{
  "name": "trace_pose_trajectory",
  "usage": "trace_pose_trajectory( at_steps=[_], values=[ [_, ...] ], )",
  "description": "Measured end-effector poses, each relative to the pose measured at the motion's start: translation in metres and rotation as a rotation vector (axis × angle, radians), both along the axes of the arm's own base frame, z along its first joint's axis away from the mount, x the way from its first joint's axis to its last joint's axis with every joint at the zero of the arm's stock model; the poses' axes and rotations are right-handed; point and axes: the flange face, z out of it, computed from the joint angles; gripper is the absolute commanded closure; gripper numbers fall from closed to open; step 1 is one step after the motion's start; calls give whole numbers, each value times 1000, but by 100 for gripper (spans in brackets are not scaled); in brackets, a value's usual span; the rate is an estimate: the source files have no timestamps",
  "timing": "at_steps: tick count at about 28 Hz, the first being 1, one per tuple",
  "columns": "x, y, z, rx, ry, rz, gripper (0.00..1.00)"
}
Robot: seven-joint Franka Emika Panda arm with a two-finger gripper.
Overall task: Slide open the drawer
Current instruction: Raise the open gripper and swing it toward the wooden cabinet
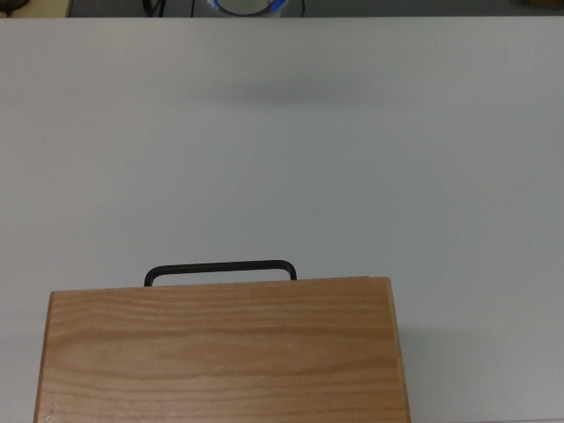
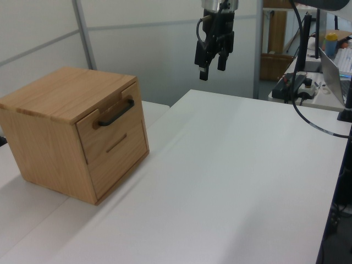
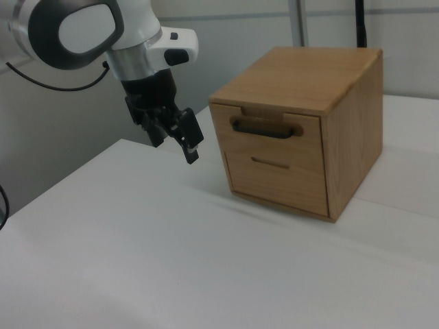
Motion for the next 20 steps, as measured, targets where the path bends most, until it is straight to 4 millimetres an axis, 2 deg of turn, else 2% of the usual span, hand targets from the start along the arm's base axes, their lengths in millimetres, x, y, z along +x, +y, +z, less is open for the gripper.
trace_pose_trajectory(
  at_steps=[8, 12, 20],
  values=[
    [0, -3, 0, -12, 1, -6, 0],
    [-5, -3, 6, -14, -10, -13, 0],
    [-12, -11, 14, -31, -17, -112, 0]
  ],
)
